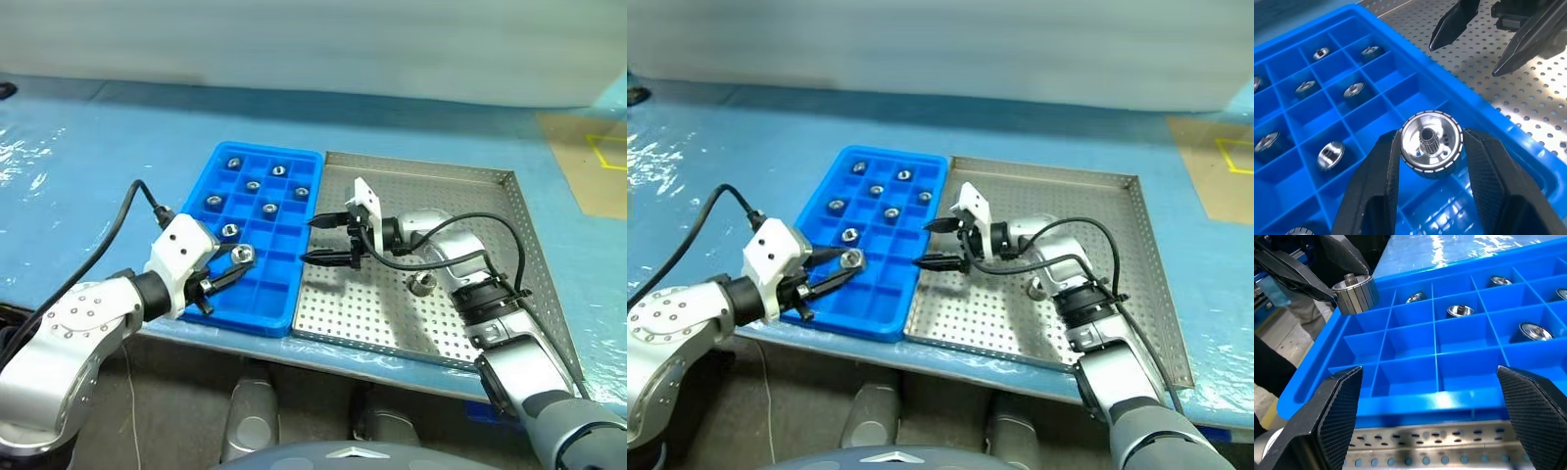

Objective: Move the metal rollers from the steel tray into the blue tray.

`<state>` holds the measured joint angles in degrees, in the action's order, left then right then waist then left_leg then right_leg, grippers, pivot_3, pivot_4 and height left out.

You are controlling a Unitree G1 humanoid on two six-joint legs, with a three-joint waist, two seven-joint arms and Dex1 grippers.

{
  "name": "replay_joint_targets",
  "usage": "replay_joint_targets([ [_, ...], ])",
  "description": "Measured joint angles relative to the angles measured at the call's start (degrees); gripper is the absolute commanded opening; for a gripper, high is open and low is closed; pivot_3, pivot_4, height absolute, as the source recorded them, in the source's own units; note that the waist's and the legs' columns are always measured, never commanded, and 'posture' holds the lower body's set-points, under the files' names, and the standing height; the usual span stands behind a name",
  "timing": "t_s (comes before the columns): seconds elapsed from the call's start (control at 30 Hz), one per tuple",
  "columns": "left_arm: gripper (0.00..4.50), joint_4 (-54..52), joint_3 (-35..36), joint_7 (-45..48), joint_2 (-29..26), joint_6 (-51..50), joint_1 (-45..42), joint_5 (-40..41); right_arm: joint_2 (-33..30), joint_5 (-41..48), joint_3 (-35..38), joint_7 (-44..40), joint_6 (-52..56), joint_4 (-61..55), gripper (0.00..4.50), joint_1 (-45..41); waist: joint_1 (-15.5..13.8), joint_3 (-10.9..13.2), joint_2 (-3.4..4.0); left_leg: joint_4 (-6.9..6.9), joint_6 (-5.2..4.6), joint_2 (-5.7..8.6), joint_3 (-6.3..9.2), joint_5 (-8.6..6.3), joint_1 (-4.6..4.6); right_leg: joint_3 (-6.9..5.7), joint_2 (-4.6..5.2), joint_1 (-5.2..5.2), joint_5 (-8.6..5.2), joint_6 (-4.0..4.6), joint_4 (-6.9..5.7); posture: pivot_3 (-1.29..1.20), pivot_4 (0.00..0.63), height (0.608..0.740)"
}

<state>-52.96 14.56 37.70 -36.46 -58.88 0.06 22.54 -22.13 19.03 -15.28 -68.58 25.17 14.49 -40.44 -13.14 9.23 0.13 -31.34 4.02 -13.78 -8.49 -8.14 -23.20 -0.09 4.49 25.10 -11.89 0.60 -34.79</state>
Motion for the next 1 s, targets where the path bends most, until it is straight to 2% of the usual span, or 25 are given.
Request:
replay_joint_targets([
  [0.27, 1.61, -3.9, 1.5, -5.85, 0.76, -0.39, 9.35, -0.12, 0.91, -1.48, -0.18, -2.43, -1.47, 3.13, 4.5, -1.08, -2.46, 0.0, 0.0, 0.01, -0.02, -0.07, 0.01, -0.02, -0.01, 0.03, -0.09, 0.04, -0.01, 0.0, 0.01, 0.57, 0.15, 0.74],
  [0.43, 1.61, -4.28, 1.51, -9.28, 0.94, -0.16, 12.35, -1.35, 1.14, -2.37, -0.19, -3.37, -2.34, 4.46, 4.5, -1.96, -4.01, 0.0, 0.0, 0.01, -0.02, -0.08, 0.01, -0.01, 0.05, 0.07, -0.1, 0.01, -0.01, 0.0, -0.02, 0.59, 0.15, 0.74],
  [0.63, 1.61, -3.31, 0.52, -12.06, 0.67, 0.88, 13.52, -3.37, 1.52, -3.21, -0.18, -3.93, -2.54, 4.97, 4.5, -2.07, -5.5, 0.0, 0.01, 0.01, -0.02, -0.09, 0.02, -0.01, 0.05, 0.09, -0.14, 0.02, -0.01, 0.0, -0.02, 0.58, 0.15, 0.74],
  [1.0, 1.61, 2.62, -3.97, -15.27, 1.26, 4.55, 10.38, -5.22, 1.49, -3.34, -0.1, -4.09, -2.49, 4.92, 4.5, -2.07, -6.8, -0.01, 0.01, -0.06, 0.03, -0.11, 0.04, 0.01, 0.08, 0.13, -0.18, 0.02, 0.0, 0.0, -0.11, 0.57, 0.15, 0.74],
])
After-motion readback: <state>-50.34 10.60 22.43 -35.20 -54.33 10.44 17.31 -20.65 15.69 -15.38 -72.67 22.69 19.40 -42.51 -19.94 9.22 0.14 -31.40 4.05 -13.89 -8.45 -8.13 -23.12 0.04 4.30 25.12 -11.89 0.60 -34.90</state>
